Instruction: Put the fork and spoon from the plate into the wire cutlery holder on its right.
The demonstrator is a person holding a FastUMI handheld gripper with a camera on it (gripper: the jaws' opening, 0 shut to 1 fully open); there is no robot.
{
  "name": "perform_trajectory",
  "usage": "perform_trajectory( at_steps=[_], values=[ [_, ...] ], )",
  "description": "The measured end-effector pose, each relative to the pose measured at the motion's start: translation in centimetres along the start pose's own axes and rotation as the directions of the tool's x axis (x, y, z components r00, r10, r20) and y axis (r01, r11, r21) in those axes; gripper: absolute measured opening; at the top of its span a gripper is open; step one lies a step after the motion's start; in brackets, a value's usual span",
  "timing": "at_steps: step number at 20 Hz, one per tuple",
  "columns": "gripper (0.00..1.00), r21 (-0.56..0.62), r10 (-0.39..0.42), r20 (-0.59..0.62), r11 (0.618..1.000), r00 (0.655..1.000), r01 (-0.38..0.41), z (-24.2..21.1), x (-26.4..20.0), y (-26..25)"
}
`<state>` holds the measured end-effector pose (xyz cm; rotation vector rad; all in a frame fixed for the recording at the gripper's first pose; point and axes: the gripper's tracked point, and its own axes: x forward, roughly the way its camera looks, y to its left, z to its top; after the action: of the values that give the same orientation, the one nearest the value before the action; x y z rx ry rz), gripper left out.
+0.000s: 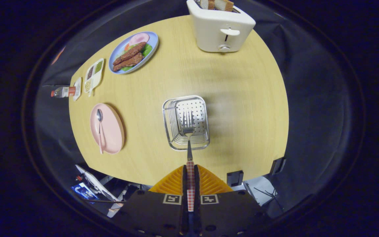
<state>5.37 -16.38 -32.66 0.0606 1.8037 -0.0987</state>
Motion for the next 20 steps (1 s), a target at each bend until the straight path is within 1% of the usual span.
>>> perform_trajectory(
  at_steps=[3, 6, 9, 11, 14, 15, 16, 20],
  values=[
    [0.06, -0.013, -0.022, -0.030, 1.000, 0.999, 0.021, 0.5, 0.4, 0.2],
    [0.06, -0.004, -0.017, -0.071, 1.000, 0.997, 0.017, 0.6, 1.1, 0.8],
    [0.06, -0.010, -0.023, -0.084, 1.000, 0.996, 0.022, 0.6, 1.4, 1.0],
    [0.08, -0.016, -0.030, -0.084, 0.999, 0.996, 0.029, 0.8, 1.5, 1.0],
    [0.08, -0.018, -0.035, -0.072, 0.999, 0.997, 0.034, 1.1, 1.4, 1.0],
    [0.08, -0.021, -0.035, -0.064, 0.999, 0.997, 0.034, 1.0, 1.6, 1.1],
    [0.11, -0.025, -0.041, -0.051, 0.999, 0.998, 0.039, 1.3, 1.2, 1.1],
    [0.12, -0.036, -0.039, -0.008, 0.999, 0.999, 0.038, 1.5, 1.2, 1.6]
  ],
)
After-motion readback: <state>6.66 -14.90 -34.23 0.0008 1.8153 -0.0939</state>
